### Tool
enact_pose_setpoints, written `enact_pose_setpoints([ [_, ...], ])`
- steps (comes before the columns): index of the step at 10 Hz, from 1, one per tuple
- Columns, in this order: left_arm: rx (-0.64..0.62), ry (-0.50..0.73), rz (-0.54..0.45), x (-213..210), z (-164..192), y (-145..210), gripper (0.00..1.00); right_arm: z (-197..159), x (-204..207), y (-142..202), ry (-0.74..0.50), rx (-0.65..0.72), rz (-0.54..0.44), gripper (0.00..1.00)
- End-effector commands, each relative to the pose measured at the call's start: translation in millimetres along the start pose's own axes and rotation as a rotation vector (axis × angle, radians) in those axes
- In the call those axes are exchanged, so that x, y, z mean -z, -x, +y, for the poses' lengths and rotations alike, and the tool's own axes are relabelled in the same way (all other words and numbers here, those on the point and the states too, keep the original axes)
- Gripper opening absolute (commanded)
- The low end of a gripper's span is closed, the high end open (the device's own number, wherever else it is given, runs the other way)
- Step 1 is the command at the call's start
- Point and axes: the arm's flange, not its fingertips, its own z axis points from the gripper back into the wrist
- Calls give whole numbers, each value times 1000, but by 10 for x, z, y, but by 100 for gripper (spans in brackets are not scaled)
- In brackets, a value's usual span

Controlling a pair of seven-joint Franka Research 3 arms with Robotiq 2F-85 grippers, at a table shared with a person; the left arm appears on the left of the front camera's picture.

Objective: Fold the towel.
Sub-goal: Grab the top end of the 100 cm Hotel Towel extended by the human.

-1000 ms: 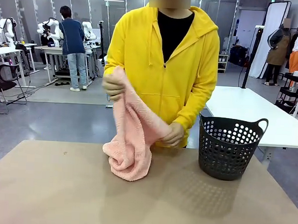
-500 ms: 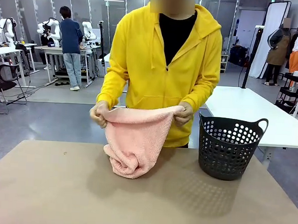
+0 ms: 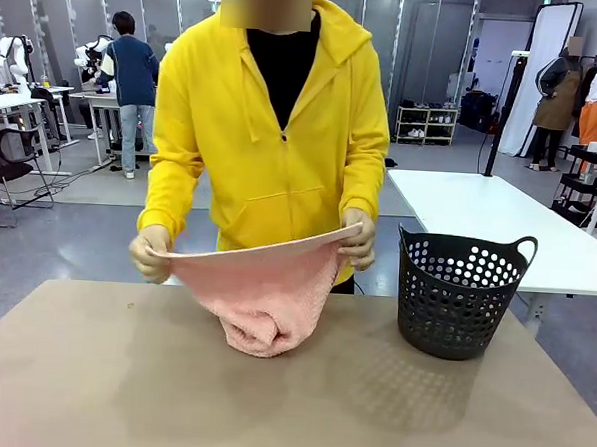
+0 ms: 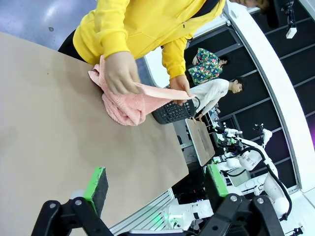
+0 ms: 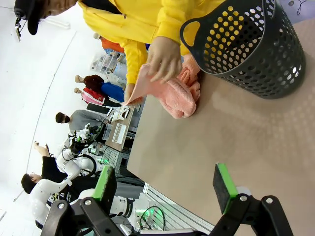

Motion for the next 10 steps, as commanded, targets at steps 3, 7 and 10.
enact_pose_setpoints([
  [3, 0, 3, 2, 6, -6, -4, 100, 0, -6, -1, -4, 1, -3, 100],
  [7, 0, 3, 2, 6, -6, -4, 100, 0, -6, -1, -4, 1, -3, 100],
  [10, 0, 3, 2, 6, -6, -4, 100, 0, -6, -1, -4, 1, -3, 100],
])
